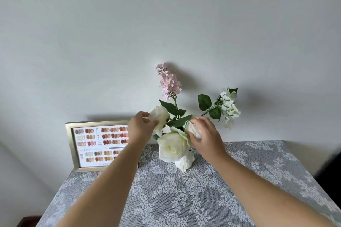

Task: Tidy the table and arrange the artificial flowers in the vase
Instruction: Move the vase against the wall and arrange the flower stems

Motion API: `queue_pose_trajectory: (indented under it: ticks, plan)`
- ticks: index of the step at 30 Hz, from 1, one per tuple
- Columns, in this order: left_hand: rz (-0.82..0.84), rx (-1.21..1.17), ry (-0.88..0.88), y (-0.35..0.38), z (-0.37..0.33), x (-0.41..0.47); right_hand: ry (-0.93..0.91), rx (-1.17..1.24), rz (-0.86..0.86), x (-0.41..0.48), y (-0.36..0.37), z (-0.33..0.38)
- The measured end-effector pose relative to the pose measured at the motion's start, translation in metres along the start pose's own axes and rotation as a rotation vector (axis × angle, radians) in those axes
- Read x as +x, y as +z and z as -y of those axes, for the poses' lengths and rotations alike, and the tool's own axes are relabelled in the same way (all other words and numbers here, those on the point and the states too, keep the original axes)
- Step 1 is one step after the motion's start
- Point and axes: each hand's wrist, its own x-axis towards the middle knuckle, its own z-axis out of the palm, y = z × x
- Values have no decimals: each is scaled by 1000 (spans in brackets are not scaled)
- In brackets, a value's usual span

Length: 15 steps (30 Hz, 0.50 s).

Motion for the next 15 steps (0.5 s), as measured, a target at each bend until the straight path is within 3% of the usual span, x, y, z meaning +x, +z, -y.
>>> queue_pose_trajectory:
  ticks: [4, 10, 15]
  plan:
    - [74, 129, 77, 7, 4, -22, 19, -13, 34, -3, 6, 5]
    - [94, 131, 81, 13, 3, -36, 54, -42, 74, -13, 10, 5]
    - [53, 305, 204, 12, -2, -43, 82, 108, 87, -12, 2, 11]
